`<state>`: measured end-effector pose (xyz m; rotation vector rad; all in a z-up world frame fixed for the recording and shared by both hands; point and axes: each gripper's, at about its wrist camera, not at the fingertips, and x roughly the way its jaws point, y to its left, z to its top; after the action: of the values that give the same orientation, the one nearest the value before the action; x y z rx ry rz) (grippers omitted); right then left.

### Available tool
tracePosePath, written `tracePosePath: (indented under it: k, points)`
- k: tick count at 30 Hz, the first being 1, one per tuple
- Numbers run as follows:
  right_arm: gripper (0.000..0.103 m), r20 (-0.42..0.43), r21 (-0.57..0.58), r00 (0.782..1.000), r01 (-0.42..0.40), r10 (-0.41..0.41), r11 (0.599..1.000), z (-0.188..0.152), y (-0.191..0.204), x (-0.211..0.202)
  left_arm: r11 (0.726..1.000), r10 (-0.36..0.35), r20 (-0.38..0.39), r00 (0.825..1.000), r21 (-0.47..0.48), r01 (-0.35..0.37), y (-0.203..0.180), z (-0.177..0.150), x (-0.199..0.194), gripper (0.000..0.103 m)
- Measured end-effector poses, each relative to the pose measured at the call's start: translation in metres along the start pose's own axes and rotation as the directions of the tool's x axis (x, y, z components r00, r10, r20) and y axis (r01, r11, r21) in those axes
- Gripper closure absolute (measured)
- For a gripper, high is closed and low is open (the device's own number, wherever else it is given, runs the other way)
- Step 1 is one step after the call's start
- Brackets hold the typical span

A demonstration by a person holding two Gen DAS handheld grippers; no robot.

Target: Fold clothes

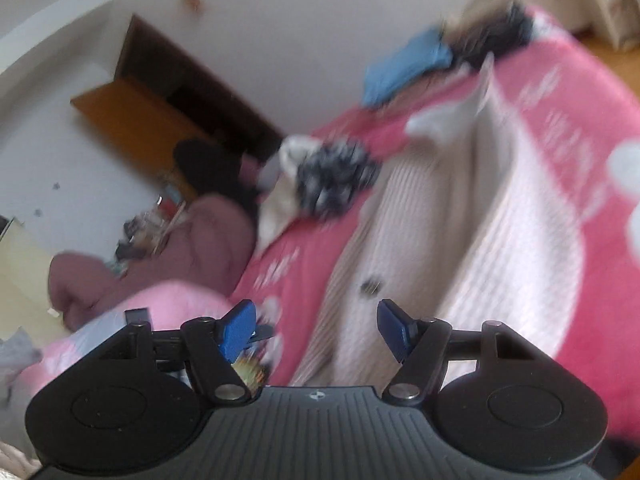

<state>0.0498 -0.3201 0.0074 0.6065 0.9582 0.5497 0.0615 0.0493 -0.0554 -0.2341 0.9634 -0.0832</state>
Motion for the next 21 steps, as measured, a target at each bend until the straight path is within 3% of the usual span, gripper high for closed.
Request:
tracePosePath:
  k: [3, 6, 9, 11, 13, 14, 17, 21]
  points:
    - [0.033, -0.074, 0.018, 0.997, -0.037, 0.038, 0.999, -0.016, 0.019, 0.017, 0.995, -0.013, -0.002, 1.000, 0.101, 0.013, -0.015, -0.024, 0.002, 0.015]
    - [0.034, -0.126, 0.017, 0.982, 0.143, -0.139, 0.990, -0.026, 0.014, 0.069, 0.980, -0.026, 0.002, 1.000, 0.195, 0.025, -0.026, -0.043, -0.001, 0.015]
    - [0.035, -0.178, -0.062, 0.920, 0.343, -0.349, 0.937, -0.039, 0.002, 0.115, 0.970, -0.066, 0.001, 0.998, 0.236, 0.064, -0.027, -0.057, -0.005, 0.015]
    - [0.036, -0.199, -0.120, 0.883, 0.408, -0.424, 0.905, -0.052, -0.002, 0.132, 0.955, -0.102, -0.009, 0.995, 0.280, 0.101, -0.029, -0.065, -0.007, 0.015]
    - [0.038, -0.176, -0.176, 0.876, 0.420, -0.448, 0.890, -0.062, 0.004, 0.133, 0.929, -0.127, -0.014, 0.992, 0.349, 0.124, -0.034, -0.076, -0.009, 0.015]
    - [0.046, -0.168, -0.193, 0.878, 0.417, -0.448, 0.888, -0.066, 0.008, 0.131, 0.916, -0.132, -0.017, 0.991, 0.379, 0.129, -0.037, -0.081, -0.008, 0.015]
    - [0.065, -0.180, -0.172, 0.907, 0.352, -0.381, 0.920, -0.071, 0.011, 0.120, 0.887, -0.152, -0.015, 0.988, 0.438, 0.143, -0.047, -0.094, -0.005, 0.015]
    - [0.069, -0.199, -0.135, 0.907, 0.350, -0.371, 0.927, -0.071, 0.000, 0.119, 0.874, -0.201, -0.026, 0.979, 0.447, 0.191, -0.054, -0.104, -0.001, 0.015]
